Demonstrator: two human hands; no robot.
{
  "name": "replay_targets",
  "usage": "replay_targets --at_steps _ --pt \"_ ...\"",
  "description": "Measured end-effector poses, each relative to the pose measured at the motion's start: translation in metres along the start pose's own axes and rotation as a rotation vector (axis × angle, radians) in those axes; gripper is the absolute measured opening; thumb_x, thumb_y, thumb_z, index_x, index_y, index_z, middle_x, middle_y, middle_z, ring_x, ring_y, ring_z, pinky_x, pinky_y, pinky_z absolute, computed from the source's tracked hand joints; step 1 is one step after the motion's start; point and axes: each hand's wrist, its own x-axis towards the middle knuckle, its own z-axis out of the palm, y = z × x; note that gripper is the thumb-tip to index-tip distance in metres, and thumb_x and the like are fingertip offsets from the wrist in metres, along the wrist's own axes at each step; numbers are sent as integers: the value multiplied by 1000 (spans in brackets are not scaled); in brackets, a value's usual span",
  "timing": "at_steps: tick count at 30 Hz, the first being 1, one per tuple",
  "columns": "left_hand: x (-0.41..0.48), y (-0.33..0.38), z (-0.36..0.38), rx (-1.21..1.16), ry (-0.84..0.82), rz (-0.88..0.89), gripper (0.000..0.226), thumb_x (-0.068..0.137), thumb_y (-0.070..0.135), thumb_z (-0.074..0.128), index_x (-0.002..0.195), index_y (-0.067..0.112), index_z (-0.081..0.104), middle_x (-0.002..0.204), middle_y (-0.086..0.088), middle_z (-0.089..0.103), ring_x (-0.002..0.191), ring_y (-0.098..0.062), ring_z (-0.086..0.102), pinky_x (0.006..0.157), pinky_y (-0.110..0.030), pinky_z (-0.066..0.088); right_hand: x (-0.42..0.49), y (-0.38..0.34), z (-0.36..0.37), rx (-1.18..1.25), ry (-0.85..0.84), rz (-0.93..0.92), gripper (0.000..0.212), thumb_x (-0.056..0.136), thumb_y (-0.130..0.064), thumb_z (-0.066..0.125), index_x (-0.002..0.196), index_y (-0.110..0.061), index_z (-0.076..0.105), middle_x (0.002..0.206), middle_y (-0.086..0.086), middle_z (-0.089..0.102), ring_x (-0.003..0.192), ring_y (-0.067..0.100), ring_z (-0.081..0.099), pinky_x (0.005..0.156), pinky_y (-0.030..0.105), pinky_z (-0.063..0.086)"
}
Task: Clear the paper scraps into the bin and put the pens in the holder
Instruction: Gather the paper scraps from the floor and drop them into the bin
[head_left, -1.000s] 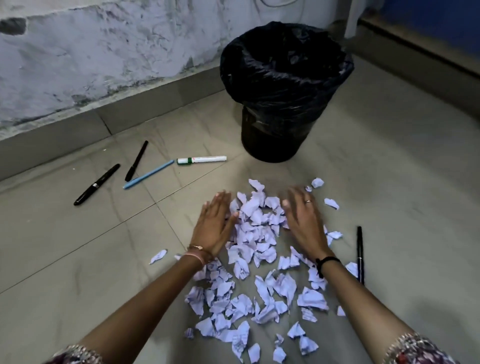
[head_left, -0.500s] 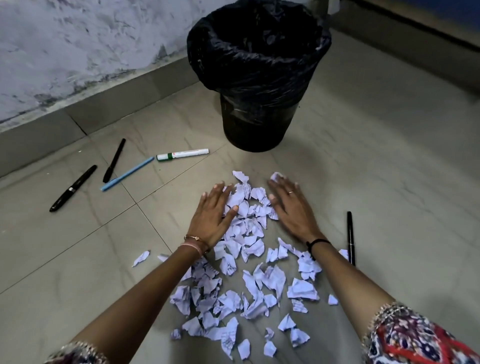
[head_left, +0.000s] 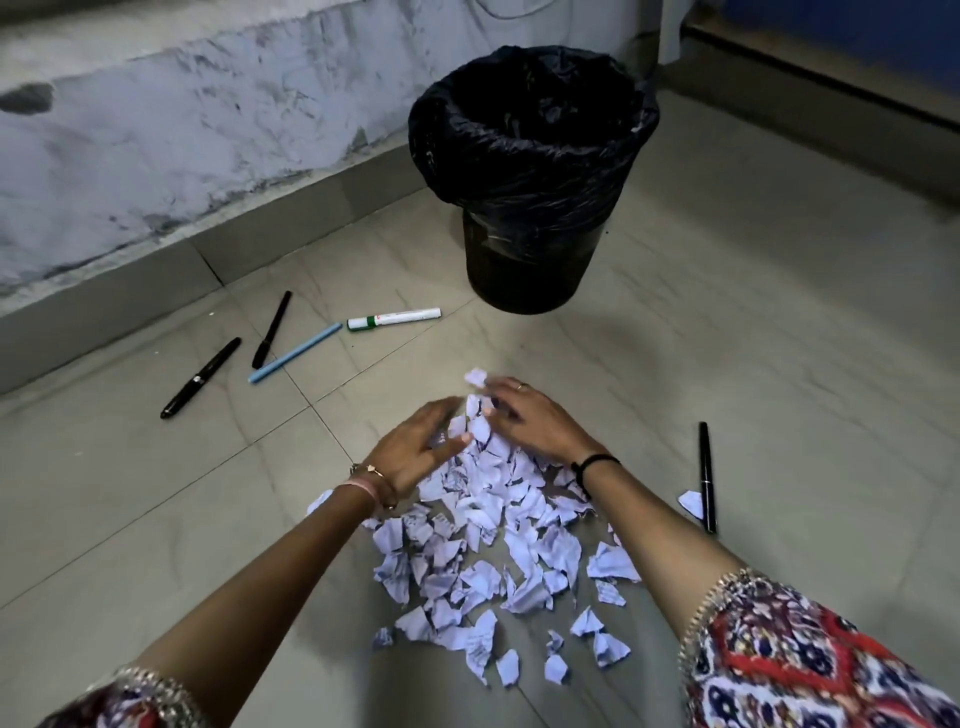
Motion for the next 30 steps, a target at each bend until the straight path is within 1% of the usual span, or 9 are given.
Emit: replay_targets --at_steps 2,4,8,12,17,20,24,27,30 --pt "-9 3 -3 53 -47 38 65 84 61 45 139 29 33 145 4 41 127 -18 46 104 -32 39 -17 -1 3 1 -3 -42 36 96 -38 48 126 -20 57 133 0 54 113 17 57 100 35 47" --pt "-18 4 -8 264 -22 92 79 76 72 45 140 28 32 145 3 40 127 -18 44 99 -32 41 -37 1 -1 -12 -4 -48 39 93 -50 49 123 -26 56 126 -4 56 108 12 56 94 37 49" --pt "-31 5 -16 553 -52 26 117 48 88 47 145 30 16 140 -1 36 121 -23 44 82 -38 49 -66 7 -27 -234 -77 53 90 68 -80 54 143 -41 23 150 -3 33 133 20 37 103 40 40" --pt "-36 6 -1 556 -207 -89 140 42 73 73 147 28 -7 140 -8 27 118 -32 46 86 -42 48 -81 8 -31 -364 -216 154 127 49 -82 66 147 -43 -5 155 -1 17 134 28 34 97 43 45" --pt "-18 21 16 443 -175 -88 139 52 45 85 147 19 -12 138 -14 27 109 -38 53 88 -43 48 -75 -11 4 -364 -192 76 142 45 -73 76 146 -40 -17 159 4 8 139 31 31 103 45 41" --pt "-9 36 19 395 -181 -107 117 63 26 82 147 9 2 140 -18 26 107 -43 55 85 -42 47 -64 -25 23 -336 -122 71 130 52 -56 84 150 -33 1 153 7 19 128 32 43 92 42 46" --pt "-7 32 25 346 -107 -86 65 79 7 61 136 6 29 131 -22 37 102 -46 56 79 -41 46 -59 -36 37 -200 -39 33 81 73 -22 75 141 -25 32 133 7 37 96 35 59 73 37 47" --pt "-7 28 28 216 -60 -84 44 78 5 58 120 4 43 114 -23 49 99 -43 56 81 -42 47 -59 -36 39 -2 51 63 56 75 -6 61 126 -24 48 112 8 48 92 31 59 75 36 48" --pt "-7 28 22 117 -29 -122 28 79 8 60 105 2 53 106 -24 58 98 -39 57 78 -33 43 -59 -33 29 127 77 92 36 69 0 59 102 -15 61 95 9 60 88 25 58 68 27 38"
